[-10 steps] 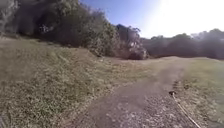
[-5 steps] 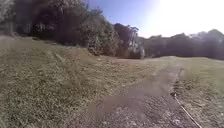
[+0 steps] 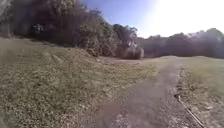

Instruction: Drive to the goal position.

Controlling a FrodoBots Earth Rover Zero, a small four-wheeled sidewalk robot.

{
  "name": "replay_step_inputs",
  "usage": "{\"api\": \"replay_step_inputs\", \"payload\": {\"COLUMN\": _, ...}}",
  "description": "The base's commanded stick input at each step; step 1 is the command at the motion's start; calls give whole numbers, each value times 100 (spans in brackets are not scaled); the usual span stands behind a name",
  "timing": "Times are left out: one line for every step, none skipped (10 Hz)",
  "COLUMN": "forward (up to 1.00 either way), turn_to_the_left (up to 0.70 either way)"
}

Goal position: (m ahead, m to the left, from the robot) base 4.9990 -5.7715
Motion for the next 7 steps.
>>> {"api": "replay_step_inputs", "payload": {"forward": 30, "turn_to_the_left": -60}}
{"api": "replay_step_inputs", "payload": {"forward": 30, "turn_to_the_left": -60}}
{"api": "replay_step_inputs", "payload": {"forward": 30, "turn_to_the_left": -60}}
{"api": "replay_step_inputs", "payload": {"forward": 30, "turn_to_the_left": -60}}
{"api": "replay_step_inputs", "payload": {"forward": 30, "turn_to_the_left": -60}}
{"api": "replay_step_inputs", "payload": {"forward": 30, "turn_to_the_left": 0}}
{"api": "replay_step_inputs", "payload": {"forward": 30, "turn_to_the_left": 0}}
